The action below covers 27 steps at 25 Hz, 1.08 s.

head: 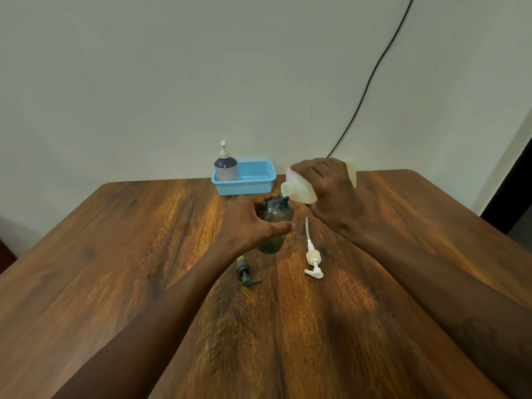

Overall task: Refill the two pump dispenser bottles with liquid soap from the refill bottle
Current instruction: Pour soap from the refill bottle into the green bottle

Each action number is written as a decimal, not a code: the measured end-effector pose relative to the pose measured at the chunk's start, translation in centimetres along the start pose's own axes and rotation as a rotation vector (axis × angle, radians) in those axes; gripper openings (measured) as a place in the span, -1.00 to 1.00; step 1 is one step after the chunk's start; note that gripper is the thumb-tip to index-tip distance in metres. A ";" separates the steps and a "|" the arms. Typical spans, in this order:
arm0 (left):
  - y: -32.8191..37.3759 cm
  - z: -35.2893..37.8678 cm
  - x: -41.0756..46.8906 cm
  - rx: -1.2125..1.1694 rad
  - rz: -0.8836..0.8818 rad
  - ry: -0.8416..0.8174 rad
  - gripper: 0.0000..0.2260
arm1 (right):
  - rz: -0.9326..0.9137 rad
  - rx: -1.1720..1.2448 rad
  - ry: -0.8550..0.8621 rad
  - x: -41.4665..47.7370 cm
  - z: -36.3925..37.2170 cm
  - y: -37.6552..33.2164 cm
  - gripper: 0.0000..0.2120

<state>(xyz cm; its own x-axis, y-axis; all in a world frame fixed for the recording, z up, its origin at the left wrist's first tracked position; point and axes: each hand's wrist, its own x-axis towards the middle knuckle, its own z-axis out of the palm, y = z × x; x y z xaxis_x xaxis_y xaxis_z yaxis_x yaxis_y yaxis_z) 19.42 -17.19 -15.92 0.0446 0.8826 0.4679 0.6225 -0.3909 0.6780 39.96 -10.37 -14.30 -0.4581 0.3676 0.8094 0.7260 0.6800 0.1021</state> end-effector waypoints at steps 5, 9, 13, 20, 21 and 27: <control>-0.1 -0.3 -0.2 -0.010 0.001 0.006 -0.38 | 0.012 0.010 -0.001 0.1 -0.1 0.0 -0.28; -0.1 -0.2 -0.3 -0.023 0.012 0.006 -0.37 | 0.006 0.003 -0.004 0.2 -0.2 0.0 -0.28; -0.3 -0.1 -0.3 -0.025 0.007 0.008 -0.34 | -0.004 -0.006 -0.005 0.3 -0.4 -0.2 -0.27; -0.4 -0.3 -0.2 -0.019 -0.004 0.013 -0.32 | -0.017 -0.010 -0.006 0.4 -0.2 -0.1 -0.26; -0.4 -0.3 -0.2 -0.019 -0.003 0.012 -0.32 | -0.016 -0.010 -0.006 0.5 -0.2 0.0 -0.27; -0.6 -0.1 -0.2 -0.022 -0.004 0.012 -0.31 | -0.015 -0.015 -0.029 0.5 -0.2 0.1 -0.27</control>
<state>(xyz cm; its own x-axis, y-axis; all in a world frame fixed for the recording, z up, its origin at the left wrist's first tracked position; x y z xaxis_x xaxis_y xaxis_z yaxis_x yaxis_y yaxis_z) 18.96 -17.18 -16.33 0.0328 0.8810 0.4720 0.6055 -0.3932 0.6919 39.90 -10.29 -13.76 -0.4836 0.3756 0.7906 0.7262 0.6764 0.1228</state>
